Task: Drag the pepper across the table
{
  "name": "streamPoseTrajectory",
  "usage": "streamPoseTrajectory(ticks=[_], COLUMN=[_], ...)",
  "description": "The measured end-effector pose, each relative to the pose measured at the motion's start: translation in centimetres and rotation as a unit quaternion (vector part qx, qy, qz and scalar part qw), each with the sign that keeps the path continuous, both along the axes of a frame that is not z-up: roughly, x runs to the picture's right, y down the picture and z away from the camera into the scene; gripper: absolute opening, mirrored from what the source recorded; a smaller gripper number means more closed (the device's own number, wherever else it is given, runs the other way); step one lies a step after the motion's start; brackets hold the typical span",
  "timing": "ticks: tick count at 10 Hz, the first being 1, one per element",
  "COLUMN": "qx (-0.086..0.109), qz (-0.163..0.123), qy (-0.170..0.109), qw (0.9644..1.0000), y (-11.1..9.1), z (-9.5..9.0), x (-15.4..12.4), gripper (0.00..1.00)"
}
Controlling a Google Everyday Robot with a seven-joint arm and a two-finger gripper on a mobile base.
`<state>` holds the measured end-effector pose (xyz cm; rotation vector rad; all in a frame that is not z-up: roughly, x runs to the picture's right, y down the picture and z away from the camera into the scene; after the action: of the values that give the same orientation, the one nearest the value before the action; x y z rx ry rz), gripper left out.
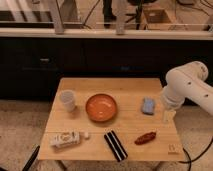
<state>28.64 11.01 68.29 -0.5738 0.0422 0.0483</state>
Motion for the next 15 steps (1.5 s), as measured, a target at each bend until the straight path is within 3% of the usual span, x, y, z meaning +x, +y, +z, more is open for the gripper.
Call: streamPoseTrajectory(ticks=[6, 9, 11, 15], qx=[-0.002, -0.011, -0.016, -0.040], qz=[-0.001, 0.001, -0.001, 0.002], qy=[-0.004, -0.025, -0.032, -0.049], qw=[1.0000, 0.9996, 0.9994, 0.9980], y=[0.4, 3.5, 4.2, 7.4], z=[0.2, 1.9, 2.5, 3.8], x=[-0.1, -1.1, -1.2, -1.2], gripper=[0.80, 0.80, 0.80, 0.80])
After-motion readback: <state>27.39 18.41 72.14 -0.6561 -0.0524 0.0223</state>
